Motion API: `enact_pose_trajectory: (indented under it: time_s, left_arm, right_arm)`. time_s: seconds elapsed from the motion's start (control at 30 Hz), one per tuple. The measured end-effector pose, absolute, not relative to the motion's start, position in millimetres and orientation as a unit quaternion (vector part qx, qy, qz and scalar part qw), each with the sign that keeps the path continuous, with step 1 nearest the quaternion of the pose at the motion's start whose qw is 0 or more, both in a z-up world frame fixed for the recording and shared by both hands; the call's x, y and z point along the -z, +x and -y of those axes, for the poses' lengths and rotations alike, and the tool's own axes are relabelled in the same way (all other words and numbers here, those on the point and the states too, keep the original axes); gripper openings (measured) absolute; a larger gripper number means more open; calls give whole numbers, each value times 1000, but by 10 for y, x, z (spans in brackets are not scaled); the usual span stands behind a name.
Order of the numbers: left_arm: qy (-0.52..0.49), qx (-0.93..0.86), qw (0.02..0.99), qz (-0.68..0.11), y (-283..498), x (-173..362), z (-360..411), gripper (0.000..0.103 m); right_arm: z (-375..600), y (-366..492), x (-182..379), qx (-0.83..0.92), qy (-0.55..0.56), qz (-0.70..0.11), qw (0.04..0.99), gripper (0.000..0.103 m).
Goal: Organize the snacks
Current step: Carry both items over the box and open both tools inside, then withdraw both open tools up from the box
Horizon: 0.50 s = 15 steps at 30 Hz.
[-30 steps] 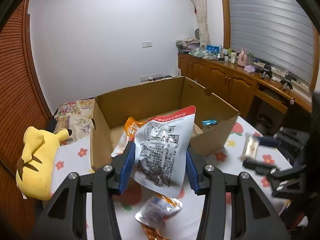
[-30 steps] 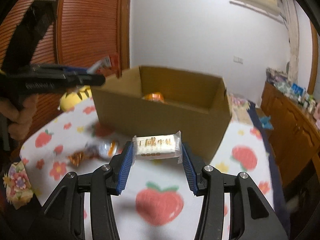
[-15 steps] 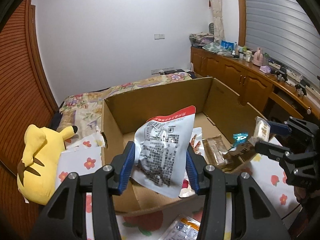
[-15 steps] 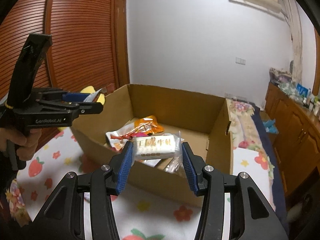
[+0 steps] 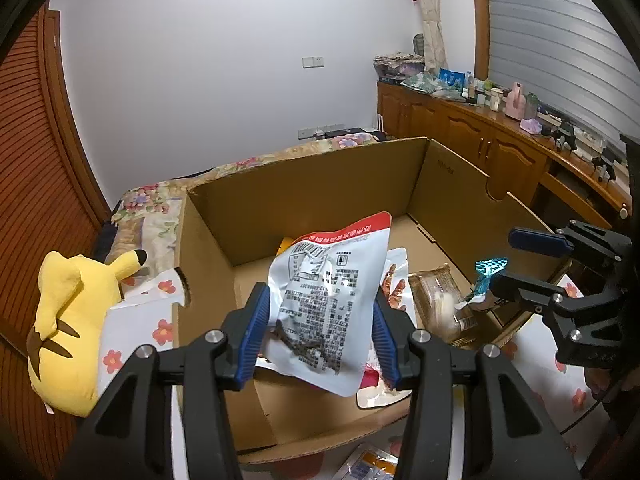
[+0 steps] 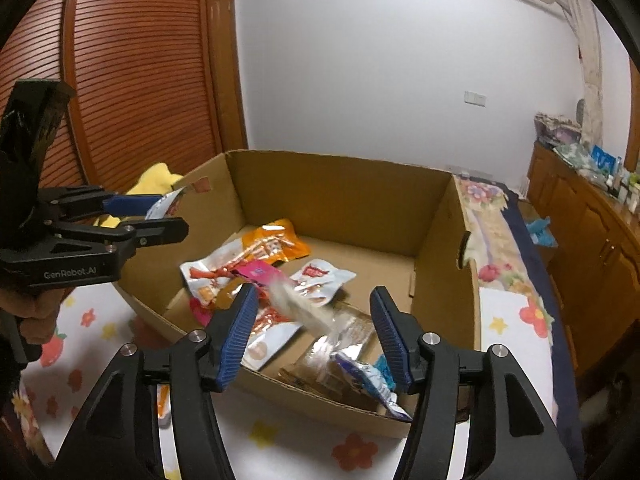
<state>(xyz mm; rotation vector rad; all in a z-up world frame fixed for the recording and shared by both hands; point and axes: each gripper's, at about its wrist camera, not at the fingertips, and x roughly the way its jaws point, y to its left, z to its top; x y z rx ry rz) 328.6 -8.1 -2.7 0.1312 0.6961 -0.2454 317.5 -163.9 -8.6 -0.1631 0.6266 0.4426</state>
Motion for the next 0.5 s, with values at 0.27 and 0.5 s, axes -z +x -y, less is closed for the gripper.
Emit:
enact_pose_trajectory:
  time_s: [0.27, 0.5]
  left_arm:
    - [65, 120, 929, -345, 3309, 49, 123, 54]
    - [66, 120, 930, -340, 3165, 13, 135, 56]
  right_arm:
    - [1680, 3076, 50, -216, -78, -295, 927, 63]
    - [1676, 2935, 2, -214, -82, -293, 928, 65]
